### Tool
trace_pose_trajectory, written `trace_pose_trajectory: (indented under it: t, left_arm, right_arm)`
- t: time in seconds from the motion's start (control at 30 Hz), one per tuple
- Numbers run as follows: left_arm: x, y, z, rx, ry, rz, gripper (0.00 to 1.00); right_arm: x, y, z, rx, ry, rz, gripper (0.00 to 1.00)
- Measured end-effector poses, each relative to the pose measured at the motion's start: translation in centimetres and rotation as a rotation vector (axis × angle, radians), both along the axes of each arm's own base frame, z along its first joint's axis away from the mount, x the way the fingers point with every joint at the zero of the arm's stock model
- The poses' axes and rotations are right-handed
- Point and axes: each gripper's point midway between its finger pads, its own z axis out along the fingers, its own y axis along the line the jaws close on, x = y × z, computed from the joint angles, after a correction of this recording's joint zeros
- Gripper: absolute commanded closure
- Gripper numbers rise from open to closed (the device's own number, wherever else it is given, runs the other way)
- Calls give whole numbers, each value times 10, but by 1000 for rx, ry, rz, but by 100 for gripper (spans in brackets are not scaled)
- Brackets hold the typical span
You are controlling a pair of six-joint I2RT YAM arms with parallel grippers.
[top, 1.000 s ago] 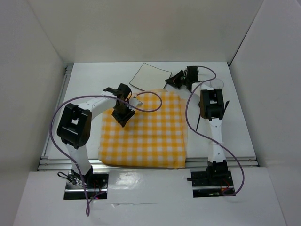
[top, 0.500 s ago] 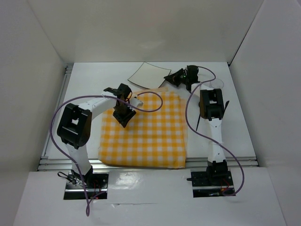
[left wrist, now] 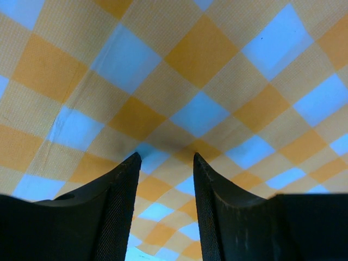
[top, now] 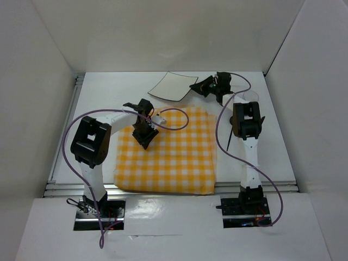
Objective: Set the dinner table for one person
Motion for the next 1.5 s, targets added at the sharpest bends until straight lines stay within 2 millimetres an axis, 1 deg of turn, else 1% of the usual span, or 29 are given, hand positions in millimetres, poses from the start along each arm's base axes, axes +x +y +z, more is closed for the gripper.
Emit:
trace_pose_trajectory:
  t: [0.17,0.23,0.3,0.4,0.5,0.6,0.73,0.77,0.83,0.9,1.0,1.07,1.17,1.27,1.4,1.5]
  left_arm:
    - [-1,-2,3,-27,10,4,49]
    - [-1,-4,8,-50,17,11,49]
    - [3,-2,15,-73,14,29,49]
    - [13,4,33,-117,-2,69,49]
    - [24,11,61,-180,-35,106,49]
    - [31,18,98,-238,-98,122,49]
    - [28,25,145,-283,-195,108,49]
    - [28,26,154,-292,-217,105,49]
    - [25,30,164,-302,-239,101,49]
    - [25,40,168,-302,-243,126,49]
    - [28,57,166,-292,-240,175,49]
    - [29,66,165,-284,-236,203,49]
    - [27,70,161,-279,-226,216,49]
    - [23,71,154,-275,-205,222,49]
    - [18,72,147,-270,-181,227,49]
    - [15,72,142,-266,-165,229,49]
  right_arm:
    - [-4,1,30,15,-46,30,100]
    - [-7,2,43,21,-70,44,100]
    - [-15,3,55,29,-100,64,100]
    - [-31,5,61,42,-107,103,100]
    - [-52,8,61,52,-93,150,100]
    - [-73,10,60,58,-77,197,100]
    - [-103,12,59,70,-53,250,100]
    - [-113,12,60,71,-45,258,100]
    - [-132,11,63,71,-39,272,100]
    - [-153,11,67,72,-36,296,100]
    - [-187,11,71,72,-41,335,100]
    - [-206,13,71,68,-46,368,100]
    - [-232,19,66,53,-57,420,100]
    - [-256,25,54,47,-47,463,100]
    - [-287,28,29,53,25,500,100]
    - [-307,32,12,51,72,518,100]
